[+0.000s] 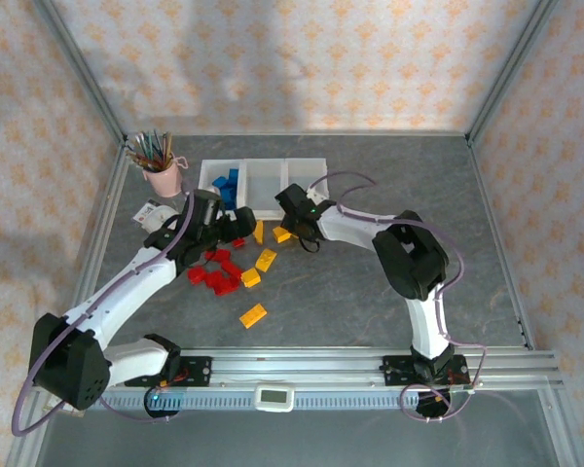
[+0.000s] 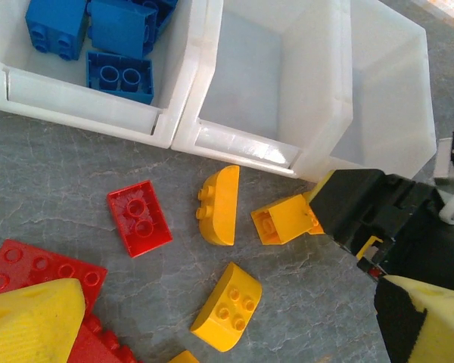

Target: Sort the legos into containers by color

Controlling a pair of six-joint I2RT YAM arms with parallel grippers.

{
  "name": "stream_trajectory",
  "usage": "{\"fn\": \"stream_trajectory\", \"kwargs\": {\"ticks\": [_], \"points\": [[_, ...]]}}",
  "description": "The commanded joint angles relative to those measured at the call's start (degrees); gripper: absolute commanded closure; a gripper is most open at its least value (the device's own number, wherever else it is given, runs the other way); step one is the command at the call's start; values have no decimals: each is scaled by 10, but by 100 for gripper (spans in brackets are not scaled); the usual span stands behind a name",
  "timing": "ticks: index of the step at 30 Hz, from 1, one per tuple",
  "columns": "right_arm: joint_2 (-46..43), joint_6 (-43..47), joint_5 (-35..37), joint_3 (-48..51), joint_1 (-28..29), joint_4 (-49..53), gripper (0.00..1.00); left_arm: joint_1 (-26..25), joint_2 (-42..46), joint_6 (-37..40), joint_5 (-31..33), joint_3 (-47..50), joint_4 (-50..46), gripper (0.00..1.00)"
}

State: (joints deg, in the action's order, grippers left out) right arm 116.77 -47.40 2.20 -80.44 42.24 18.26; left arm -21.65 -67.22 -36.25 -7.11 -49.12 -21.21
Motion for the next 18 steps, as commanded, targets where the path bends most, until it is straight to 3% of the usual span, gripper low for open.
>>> {"fn": "stream_trajectory", "kwargs": {"ticks": [1,4,9,18], "points": [[1,-2,24,8,6,2,49,2,16,-16,-5,11,11,1],[13,2,22,10,5,9,49,1,15,-18,-6,11,10,1],[11,11,19,21,3,4,57,1,12,-22,-7,7,5,1],[-61,46,32,52,0,7,65,1,15,-34,-19,2,20,1]]}}
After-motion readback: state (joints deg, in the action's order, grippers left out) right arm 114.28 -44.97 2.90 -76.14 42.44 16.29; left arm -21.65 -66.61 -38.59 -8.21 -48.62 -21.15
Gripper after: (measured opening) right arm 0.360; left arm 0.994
